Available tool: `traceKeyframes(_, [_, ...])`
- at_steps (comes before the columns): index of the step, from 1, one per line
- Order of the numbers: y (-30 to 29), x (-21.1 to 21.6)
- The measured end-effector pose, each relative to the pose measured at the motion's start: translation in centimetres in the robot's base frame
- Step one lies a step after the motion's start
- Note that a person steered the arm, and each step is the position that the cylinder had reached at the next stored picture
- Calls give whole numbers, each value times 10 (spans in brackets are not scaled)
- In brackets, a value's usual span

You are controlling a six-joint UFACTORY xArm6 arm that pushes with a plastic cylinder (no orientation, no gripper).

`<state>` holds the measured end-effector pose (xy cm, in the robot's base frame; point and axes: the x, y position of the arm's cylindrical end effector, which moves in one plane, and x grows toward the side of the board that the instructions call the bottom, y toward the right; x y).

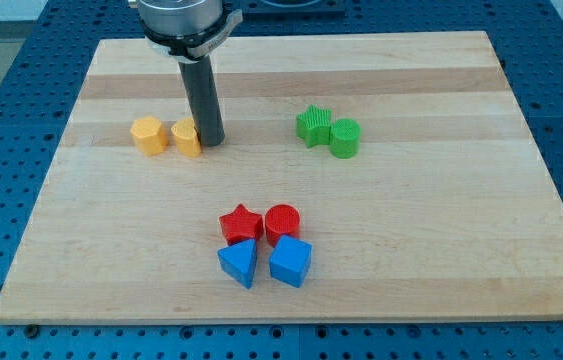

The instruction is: Move your arm to the bottom of the board

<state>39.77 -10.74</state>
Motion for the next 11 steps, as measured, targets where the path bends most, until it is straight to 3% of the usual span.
traceKeyframes(5, [-3, 6])
traceKeyframes(8, [3, 86])
traceKeyframes(11, [-18, 207])
